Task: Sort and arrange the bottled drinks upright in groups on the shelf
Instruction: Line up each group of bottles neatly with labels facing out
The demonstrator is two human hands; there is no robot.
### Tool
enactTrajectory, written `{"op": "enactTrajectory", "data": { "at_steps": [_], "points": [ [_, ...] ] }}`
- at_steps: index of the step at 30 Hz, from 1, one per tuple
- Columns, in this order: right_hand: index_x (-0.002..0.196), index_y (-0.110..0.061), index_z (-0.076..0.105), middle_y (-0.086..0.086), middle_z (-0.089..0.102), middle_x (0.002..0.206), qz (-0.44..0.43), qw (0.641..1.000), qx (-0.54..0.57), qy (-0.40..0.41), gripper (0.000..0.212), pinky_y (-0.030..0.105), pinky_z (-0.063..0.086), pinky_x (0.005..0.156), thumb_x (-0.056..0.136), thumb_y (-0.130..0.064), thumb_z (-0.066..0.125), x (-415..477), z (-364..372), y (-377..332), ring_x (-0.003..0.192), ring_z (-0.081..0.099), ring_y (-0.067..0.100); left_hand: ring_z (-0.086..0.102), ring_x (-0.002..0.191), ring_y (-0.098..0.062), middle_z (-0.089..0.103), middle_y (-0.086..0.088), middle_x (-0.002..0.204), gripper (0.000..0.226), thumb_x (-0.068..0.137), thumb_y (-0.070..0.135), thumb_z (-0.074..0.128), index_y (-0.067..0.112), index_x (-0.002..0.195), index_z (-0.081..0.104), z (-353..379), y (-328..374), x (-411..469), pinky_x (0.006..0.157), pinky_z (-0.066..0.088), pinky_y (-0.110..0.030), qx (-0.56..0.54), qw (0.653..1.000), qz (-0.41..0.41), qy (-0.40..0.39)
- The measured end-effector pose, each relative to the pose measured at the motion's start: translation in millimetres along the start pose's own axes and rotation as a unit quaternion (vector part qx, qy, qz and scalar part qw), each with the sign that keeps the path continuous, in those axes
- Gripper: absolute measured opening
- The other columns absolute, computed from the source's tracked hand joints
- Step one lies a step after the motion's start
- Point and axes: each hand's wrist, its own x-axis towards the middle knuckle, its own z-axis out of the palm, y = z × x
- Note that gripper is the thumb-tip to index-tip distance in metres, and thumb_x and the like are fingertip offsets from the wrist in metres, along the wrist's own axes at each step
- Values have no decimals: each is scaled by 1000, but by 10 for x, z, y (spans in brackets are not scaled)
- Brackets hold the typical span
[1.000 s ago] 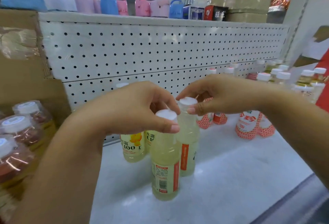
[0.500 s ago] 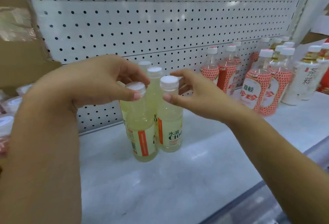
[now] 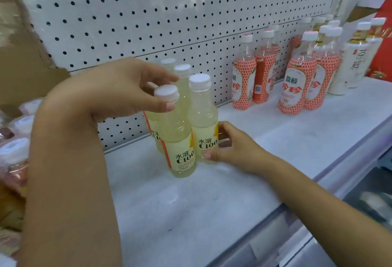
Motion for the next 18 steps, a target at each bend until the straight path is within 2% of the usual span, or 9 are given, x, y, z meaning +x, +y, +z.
{"op": "enactTrajectory", "data": {
  "at_steps": [2,5,9,13,16,18],
  "points": [
    [128,-31,55,-15,67,122,-2,1000,-14,-17,65,32,53,99,74,-24,91,-3,13,12,110,65,5,72,92,-6,74,14,103,46,68,49,83,37,110,72,17,-33,39,85,55,-28,-15,1000,-11,14],
    [120,-27,63,-13,73,111,-4,1000,-20,20,59,30,55,94,69,-25,93,21,66,4,101,68,7,76,83,-16,77,5,89,39,64,51,84,27,93,77,24,-74,87,77,59,-32,-36,999,-19,32],
    [109,-28,67,-13,75,98,0,997,-23,69,57,26,57,85,60,-28,98,38,83,43,91,70,9,73,73,-10,75,11,82,22,77,43,81,32,95,76,-19,-131,94,60,44,-25,-9,1000,-1,30],
    [120,-27,64,-12,74,109,6,1000,-1,30,60,25,57,90,68,-26,94,4,58,11,98,71,6,61,63,-6,76,2,87,19,83,32,79,34,102,75,-46,-212,81,46,39,-12,-30,999,9,19],
    [123,-27,63,-12,75,111,4,999,31,11,58,28,56,95,73,-23,91,4,62,6,104,70,5,55,62,-8,75,4,87,20,85,30,78,37,104,74,-41,-245,108,50,38,-20,-34,999,3,38],
    [119,-27,65,-11,75,109,6,999,25,27,60,29,56,94,67,-29,94,31,89,19,103,70,8,54,58,-4,72,9,79,19,86,29,78,38,102,74,-29,-262,135,50,38,-20,-38,998,11,48]
  ]
}}
